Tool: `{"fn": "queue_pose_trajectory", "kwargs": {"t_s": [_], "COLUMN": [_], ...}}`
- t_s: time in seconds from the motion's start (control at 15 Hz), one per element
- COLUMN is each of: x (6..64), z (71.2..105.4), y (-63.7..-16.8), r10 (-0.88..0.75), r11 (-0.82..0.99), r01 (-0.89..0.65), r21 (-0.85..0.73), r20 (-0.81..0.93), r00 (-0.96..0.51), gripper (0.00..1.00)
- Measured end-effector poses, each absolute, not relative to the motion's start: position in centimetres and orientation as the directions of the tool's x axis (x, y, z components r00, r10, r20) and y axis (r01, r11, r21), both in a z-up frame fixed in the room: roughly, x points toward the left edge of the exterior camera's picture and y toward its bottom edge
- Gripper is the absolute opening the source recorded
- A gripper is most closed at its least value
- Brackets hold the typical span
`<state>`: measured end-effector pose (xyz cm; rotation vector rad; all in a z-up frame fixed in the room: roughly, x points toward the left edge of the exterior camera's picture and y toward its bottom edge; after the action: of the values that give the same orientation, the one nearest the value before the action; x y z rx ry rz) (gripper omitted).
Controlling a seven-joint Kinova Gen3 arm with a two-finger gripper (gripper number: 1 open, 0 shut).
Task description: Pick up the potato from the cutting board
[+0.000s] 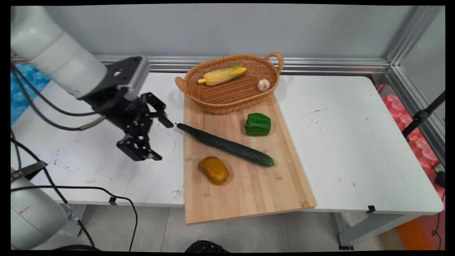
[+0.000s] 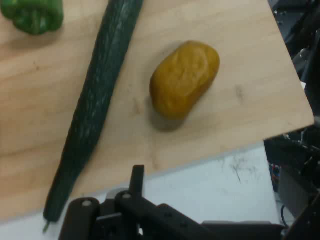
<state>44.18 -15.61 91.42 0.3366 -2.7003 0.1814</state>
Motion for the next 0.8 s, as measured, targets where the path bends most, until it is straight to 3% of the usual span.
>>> {"fn": "queue_pose_trajectory", "kwargs": {"t_s": [0.8], "x": [39.6], "z": [85.8], "y": [-20.1], "r10": [-0.051], "r11": [0.991], "r01": [-0.099], "r21": [-0.091], "r20": [0.42], "r00": [-0.906], "gripper": [1.0]}}
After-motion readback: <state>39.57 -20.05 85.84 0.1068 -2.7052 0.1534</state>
